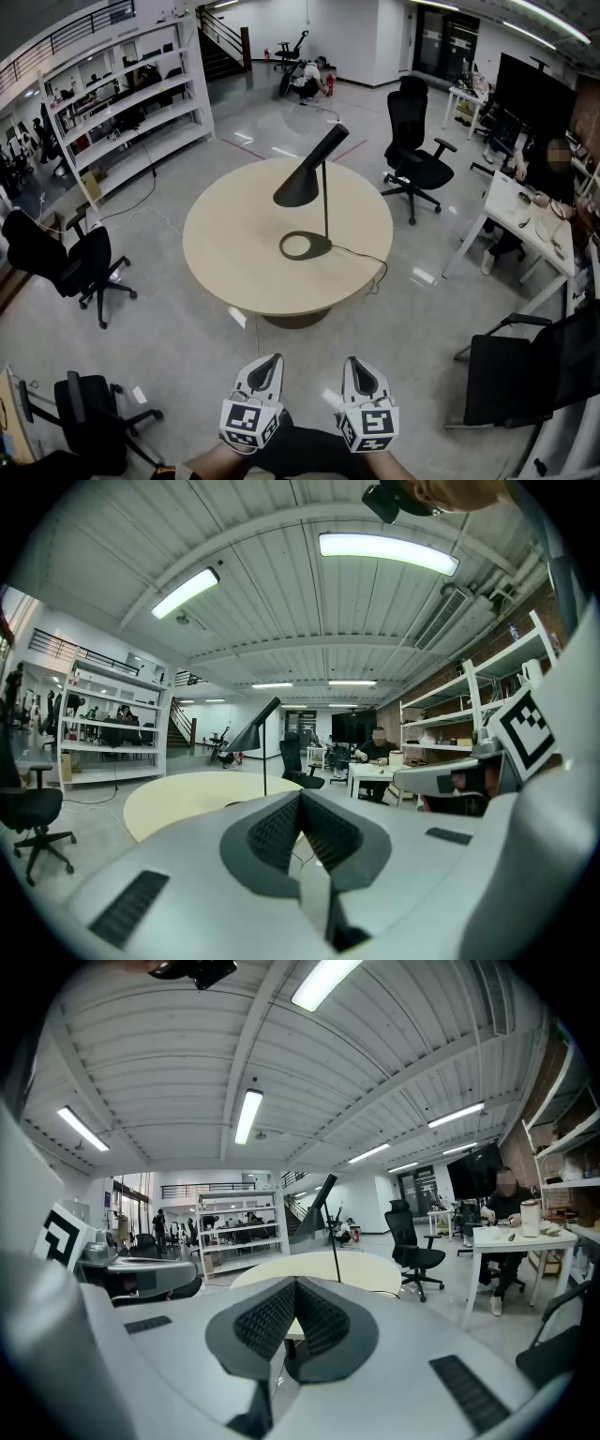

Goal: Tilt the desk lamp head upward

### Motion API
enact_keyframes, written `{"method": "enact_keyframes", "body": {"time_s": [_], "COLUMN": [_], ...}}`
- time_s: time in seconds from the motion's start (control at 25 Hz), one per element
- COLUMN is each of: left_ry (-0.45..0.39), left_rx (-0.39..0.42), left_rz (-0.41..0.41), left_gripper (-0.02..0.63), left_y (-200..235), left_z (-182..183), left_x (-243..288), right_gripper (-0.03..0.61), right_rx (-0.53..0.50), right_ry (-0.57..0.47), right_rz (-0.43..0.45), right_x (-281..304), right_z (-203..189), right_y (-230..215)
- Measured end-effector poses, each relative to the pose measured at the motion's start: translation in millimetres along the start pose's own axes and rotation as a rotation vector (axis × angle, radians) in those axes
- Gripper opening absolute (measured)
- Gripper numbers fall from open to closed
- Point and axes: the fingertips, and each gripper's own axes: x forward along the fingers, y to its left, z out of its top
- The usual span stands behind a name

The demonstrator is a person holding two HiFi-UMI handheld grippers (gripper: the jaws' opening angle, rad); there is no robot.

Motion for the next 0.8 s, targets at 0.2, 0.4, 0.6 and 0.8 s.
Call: {"method": "enact_keyframes", "body": {"time_s": [0.2,0.4,0.6,0.8], "left_ry": [0.0,-0.02,-0.033,-0.033], "left_rx": [-0.019,-0.026,-0.026,-0.043], "left_rz": [-0.011,-0.021,-0.032,-0.039], "left_gripper": [0.048,0.048,0.048,0.048], "left_y": [4.9,25.7,61.9,119.1], "left_z": [-1.1,7.7,18.2,31.0], "left_x": [20.4,55.6,100.7,162.1], "right_gripper": [0.009,0.009,0.009,0.009], "right_rx": [-0.002,-0.006,-0.021,-0.041], "right_ry": [0.017,0.033,0.067,0.095], "right_rz": [-0.01,-0.016,-0.021,-0.031], "right_x": [14.0,48.4,104.7,188.2], "right_z": [-3.3,1.4,6.8,20.5], "right_y": [-10.9,-19.4,-23.7,-31.7]}}
